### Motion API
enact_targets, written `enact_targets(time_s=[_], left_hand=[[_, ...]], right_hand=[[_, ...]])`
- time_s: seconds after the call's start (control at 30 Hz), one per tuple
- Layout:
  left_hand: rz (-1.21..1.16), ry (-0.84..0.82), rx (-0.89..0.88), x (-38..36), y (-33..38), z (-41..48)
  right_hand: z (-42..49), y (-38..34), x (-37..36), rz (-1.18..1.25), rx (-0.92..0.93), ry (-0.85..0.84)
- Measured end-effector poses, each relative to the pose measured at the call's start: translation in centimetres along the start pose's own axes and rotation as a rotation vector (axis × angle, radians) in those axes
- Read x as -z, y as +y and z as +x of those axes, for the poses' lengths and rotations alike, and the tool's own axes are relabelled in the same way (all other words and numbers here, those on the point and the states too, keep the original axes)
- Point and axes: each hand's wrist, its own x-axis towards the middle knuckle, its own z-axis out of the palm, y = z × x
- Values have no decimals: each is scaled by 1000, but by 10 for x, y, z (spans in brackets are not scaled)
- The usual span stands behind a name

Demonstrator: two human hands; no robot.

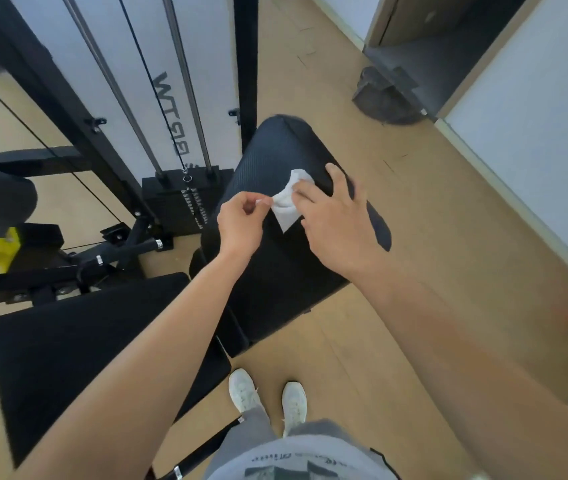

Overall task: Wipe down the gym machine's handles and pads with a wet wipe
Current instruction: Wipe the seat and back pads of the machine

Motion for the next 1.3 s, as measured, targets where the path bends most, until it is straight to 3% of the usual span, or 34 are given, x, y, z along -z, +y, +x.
enact_targets(time_s=[0.2, 0.3, 0.4, 0.5, 0.6, 0.67, 0.73, 0.9, 1.03, 1.2, 1.3], left_hand=[[-385, -261, 101, 26, -18, -22], [-599, -294, 287, 38, -18, -37], [-526, -162, 377, 51, -26, -47], [-566, -211, 219, 74, -37, -57], [-486, -495, 2, 90, -43, -66], [-383, -665, -27, 89, -39, -74], [-332, -722, 2, 83, -34, -83], [-239, -531, 84, 69, -30, -90], [-182, -173, 190, 63, -31, -66], [-37, 188, 42, 41, -7, -28], [13, 291, -60, 17, 12, -15]], right_hand=[[-14, -5, -14, 20, -2, 245], [-28, -21, -10, 293, -17, 186], [-44, -40, 2, 682, -154, 42], [-54, -52, 8, 966, -317, -22], [-61, -56, 4, 1185, -430, -90], [-67, -57, 1, 1306, -470, -106], [-74, -56, -2, 1333, -480, -105], [-96, -51, -9, 1291, -636, 38], [-116, -44, -17, 1154, -886, 309], [-114, -24, -27, 1141, -1150, 398], [-100, -15, -30, 1345, -1092, 426]])
